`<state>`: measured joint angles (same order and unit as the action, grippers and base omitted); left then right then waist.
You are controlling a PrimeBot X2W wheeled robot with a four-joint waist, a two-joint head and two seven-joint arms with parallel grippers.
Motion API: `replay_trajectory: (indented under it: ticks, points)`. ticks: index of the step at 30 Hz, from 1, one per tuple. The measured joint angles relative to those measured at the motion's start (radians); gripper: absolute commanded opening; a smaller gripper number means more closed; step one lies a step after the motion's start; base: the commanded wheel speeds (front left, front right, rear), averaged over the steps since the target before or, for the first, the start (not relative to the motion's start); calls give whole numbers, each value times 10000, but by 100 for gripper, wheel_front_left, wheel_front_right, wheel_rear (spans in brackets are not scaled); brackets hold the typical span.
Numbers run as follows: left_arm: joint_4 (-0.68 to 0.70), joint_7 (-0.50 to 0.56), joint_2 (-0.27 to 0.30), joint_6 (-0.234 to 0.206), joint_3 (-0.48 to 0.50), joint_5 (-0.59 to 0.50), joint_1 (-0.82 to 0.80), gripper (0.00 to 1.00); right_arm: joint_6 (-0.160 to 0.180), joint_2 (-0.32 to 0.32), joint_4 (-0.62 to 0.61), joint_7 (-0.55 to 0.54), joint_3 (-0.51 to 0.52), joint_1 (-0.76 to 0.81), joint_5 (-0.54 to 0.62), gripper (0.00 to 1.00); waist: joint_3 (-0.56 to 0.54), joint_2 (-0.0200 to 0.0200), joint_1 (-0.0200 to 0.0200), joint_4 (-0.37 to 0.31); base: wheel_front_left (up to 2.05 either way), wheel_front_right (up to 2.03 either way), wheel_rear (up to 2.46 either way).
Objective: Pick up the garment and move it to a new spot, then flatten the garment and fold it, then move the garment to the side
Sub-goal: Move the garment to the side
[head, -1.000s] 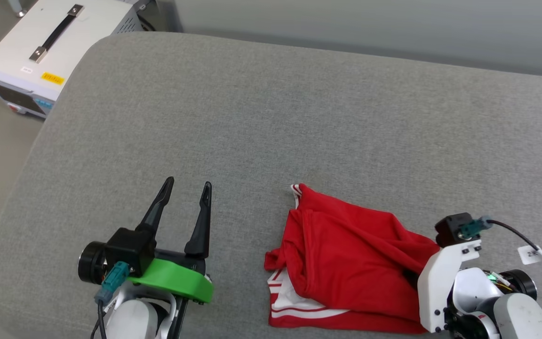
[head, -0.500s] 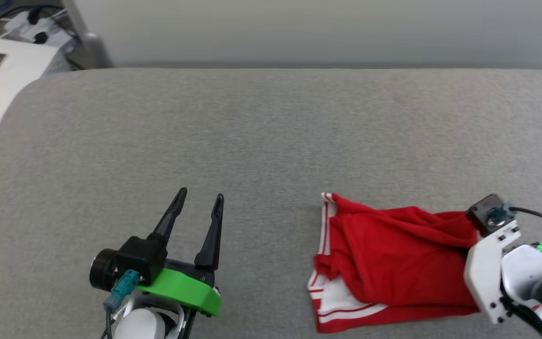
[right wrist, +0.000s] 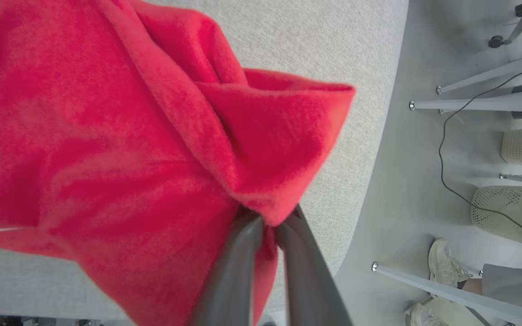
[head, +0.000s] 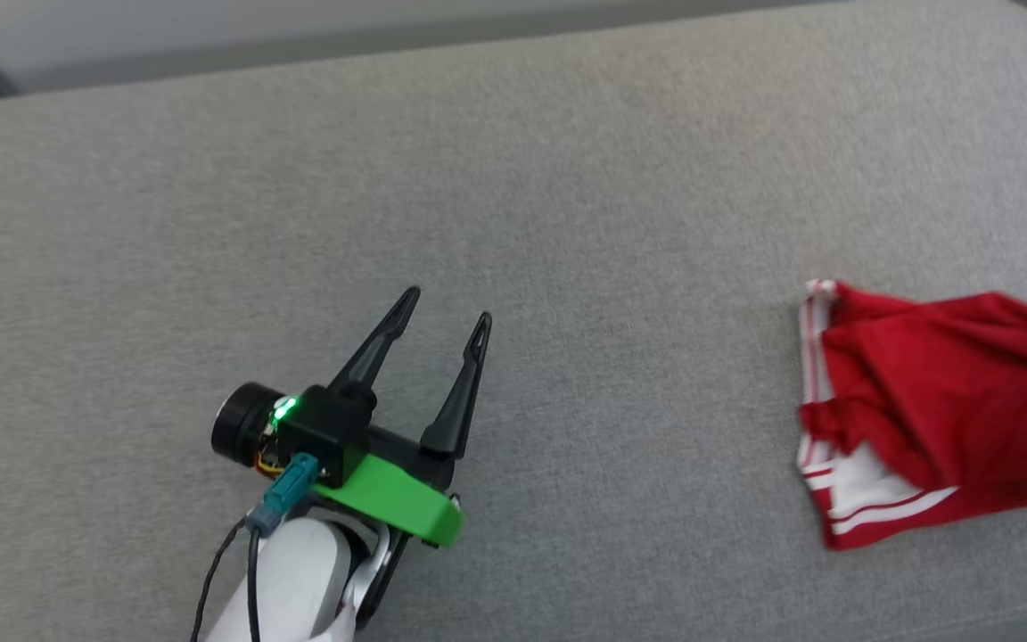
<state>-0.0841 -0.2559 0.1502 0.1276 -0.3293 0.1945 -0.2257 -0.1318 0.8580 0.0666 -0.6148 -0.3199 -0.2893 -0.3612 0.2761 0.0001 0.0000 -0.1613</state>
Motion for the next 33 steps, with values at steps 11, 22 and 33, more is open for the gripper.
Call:
replay_trajectory:
  ticks: [11, 22, 33]
  points:
    - [809, -2, 669, 0, -539, 174, -1427, 100, 0, 219, 3498, 2696, 1172, -1789, 171, 0, 1974, 0, 2, -662, 0, 0, 0]
    - [2562, 456, 993, -10, -272, 414, -1871, 100, 0, -376, 6247, 4276, 2376, -3704, 1191, 0, 3573, 0, 2, -664, 0, 0, 0]
    - [2510, 364, 1064, -167, -261, 420, -1814, 100, 0, -834, 7685, 4959, 2849, -4271, 2017, 100, 3466, 0, 1, -417, 0, 0, 0]
